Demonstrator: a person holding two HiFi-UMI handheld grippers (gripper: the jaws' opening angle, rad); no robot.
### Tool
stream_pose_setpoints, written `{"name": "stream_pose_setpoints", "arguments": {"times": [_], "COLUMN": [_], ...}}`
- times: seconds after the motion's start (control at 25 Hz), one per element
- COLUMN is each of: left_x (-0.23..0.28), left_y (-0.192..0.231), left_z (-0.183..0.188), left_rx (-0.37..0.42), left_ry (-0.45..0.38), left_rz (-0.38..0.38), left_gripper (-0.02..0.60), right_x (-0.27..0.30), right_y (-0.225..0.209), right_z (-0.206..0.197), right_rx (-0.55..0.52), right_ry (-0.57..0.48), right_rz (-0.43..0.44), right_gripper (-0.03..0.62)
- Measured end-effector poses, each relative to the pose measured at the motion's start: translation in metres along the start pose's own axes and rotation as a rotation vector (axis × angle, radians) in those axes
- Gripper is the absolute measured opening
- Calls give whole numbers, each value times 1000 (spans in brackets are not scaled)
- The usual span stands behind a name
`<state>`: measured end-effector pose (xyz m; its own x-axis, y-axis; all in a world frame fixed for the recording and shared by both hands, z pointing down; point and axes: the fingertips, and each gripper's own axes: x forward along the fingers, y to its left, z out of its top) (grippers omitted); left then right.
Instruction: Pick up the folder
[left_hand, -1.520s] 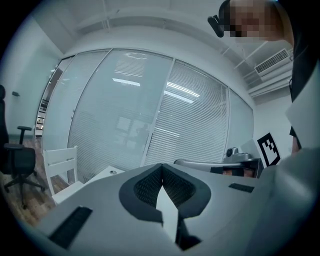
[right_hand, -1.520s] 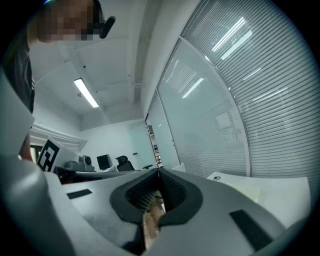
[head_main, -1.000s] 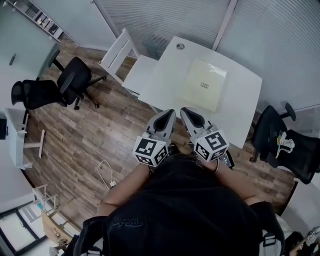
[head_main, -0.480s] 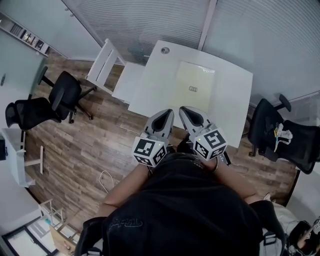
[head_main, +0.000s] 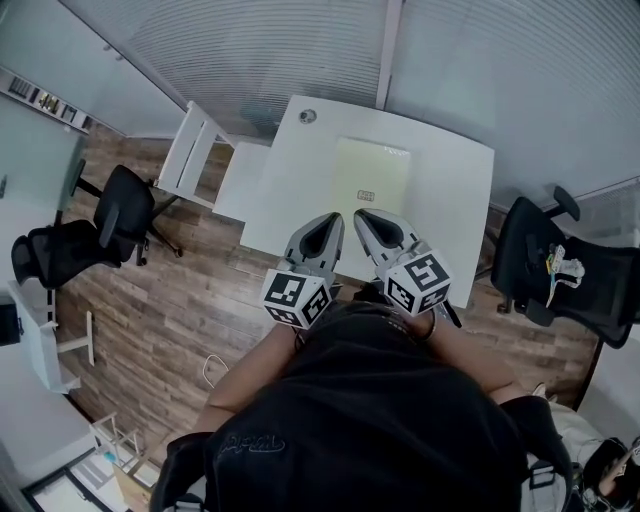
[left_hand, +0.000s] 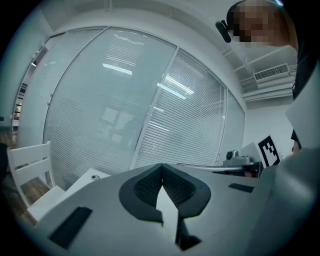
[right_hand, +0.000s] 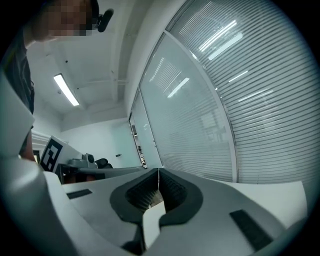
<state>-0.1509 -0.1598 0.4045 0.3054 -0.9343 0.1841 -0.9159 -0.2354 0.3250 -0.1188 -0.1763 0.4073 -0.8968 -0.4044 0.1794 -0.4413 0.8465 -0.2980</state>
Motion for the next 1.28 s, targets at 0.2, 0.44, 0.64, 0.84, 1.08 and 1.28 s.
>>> {"name": "stream_pose_setpoints", "arguments": {"times": [0.2, 0.44, 0.64, 0.84, 1.08, 1.28], "left_x": [41, 77, 102, 115, 118, 111], "left_y": [-11, -17, -11, -2, 23, 58], "left_z": [0, 8, 14, 30, 47, 57], "left_rx": [4, 26, 31, 31, 35, 42], "left_ry": [12, 21, 31, 26, 33, 40], "left_rz": [-21, -56, -91, -159, -235, -280], "left_gripper": [12, 12, 12, 12, 12, 12], "right_x": [-10, -22, -25, -16, 7, 34], "right_y": [-40, -83, -106, -111, -109, -95], "right_z": [11, 20, 25, 35, 46, 47], "right_rx": [-2, 14, 24, 31, 39, 42], "right_ry": [-21, -41, -49, -72, -107, -118], "right_rz": [-36, -114, -188, -257, -341, -393], "right_gripper": [20, 20, 20, 20, 20, 21]}}
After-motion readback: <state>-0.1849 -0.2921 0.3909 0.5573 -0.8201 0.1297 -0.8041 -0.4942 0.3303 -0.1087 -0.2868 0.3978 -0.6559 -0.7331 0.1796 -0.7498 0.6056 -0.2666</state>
